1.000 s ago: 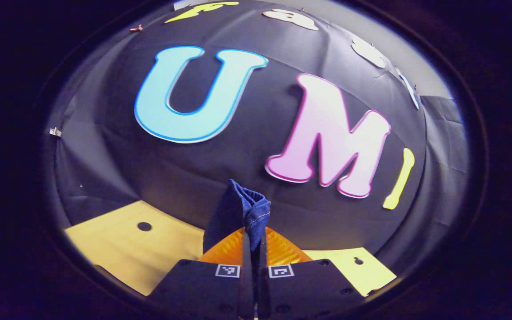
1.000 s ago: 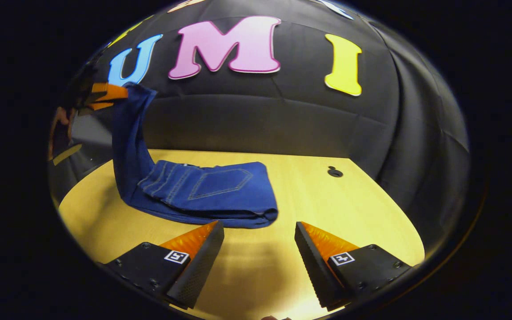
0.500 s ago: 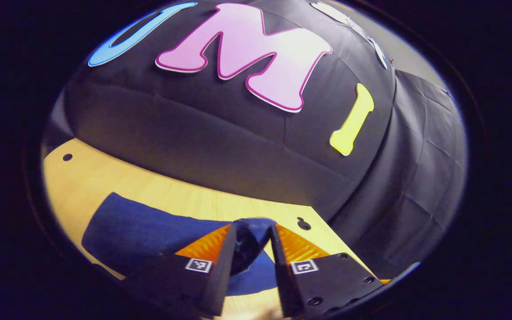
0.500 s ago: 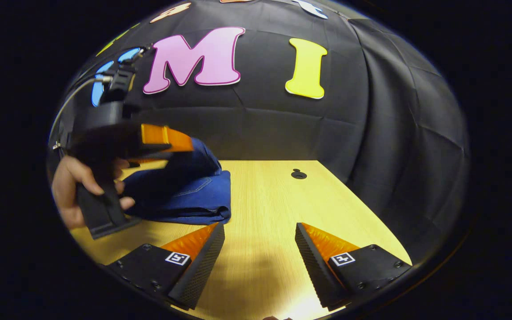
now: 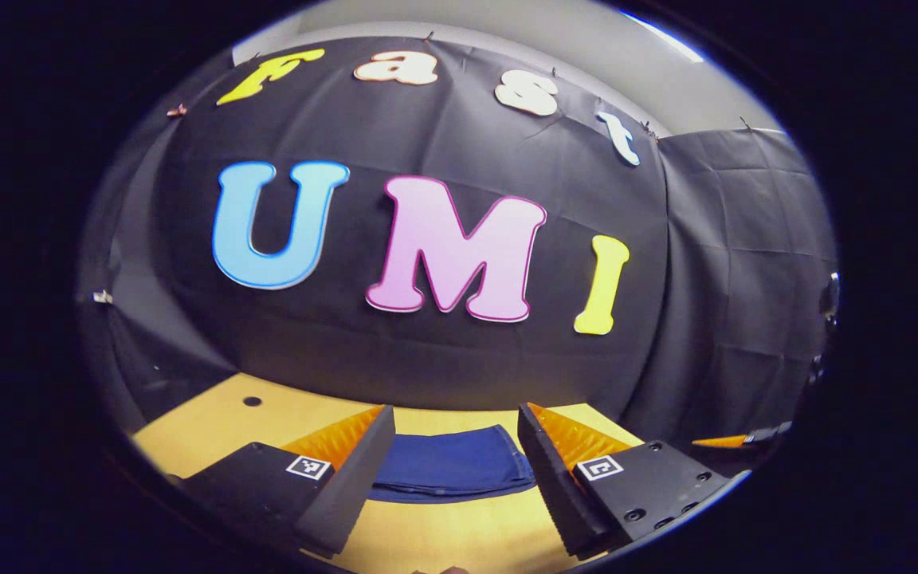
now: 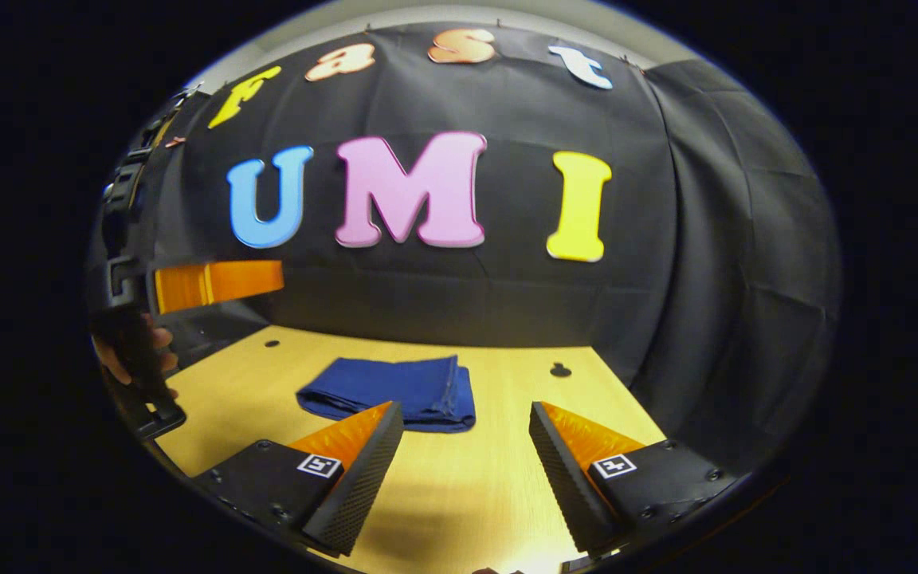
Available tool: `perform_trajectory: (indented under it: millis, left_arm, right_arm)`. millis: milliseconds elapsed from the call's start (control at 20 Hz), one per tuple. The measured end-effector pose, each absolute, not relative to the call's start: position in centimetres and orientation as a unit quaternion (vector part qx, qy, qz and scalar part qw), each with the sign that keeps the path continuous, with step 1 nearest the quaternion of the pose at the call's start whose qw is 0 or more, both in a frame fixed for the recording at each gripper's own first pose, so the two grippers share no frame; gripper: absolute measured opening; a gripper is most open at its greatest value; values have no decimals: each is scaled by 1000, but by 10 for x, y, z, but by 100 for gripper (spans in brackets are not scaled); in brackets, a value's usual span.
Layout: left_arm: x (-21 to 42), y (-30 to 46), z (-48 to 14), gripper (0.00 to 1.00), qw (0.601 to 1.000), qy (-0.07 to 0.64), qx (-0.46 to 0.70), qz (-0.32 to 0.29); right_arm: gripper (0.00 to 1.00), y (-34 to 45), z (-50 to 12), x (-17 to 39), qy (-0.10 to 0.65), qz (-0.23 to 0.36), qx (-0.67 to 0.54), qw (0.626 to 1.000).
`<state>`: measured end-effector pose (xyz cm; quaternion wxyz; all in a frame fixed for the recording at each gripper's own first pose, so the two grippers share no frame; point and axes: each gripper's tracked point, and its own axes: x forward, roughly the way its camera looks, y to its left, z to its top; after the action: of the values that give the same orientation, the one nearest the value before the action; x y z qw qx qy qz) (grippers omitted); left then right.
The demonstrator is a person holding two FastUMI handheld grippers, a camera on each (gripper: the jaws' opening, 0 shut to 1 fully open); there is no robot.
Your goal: Grasp the waist and the cuffs of the jeans and fold them to make the two legs overlap; first hold the waist and fold one-third of the jeans toward the cuffs, then hold the cuffs and fold the remaining one-third in the same direction to finish folding.
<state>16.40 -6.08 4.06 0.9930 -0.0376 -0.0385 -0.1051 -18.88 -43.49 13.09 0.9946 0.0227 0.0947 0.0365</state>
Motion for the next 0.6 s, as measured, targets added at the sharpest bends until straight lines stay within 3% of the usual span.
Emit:
perform_trajectory:
  millis: [300,350,400,450,600]
  left_arm:
    - [58,-6,79,96,995,-41,-75,-55]
    - [49,4,84,92,995,-52,-65,-47]
    - [42,9,91,96,996,-64,-49,-40]
    - [36,14,94,92,996,-68,-39,-32]
    - [12,18,99,96,997,-72,-34,-25]
  right_arm:
    - [97,-408,223,-230,7,46,38,998]
    - [98,-402,230,-237,4,54,43,998]
    - [97,-393,233,-241,11,66,42,997]
    - [97,-386,236,-247,17,76,37,996]
    - [97,-372,248,-264,11,92,28,995]
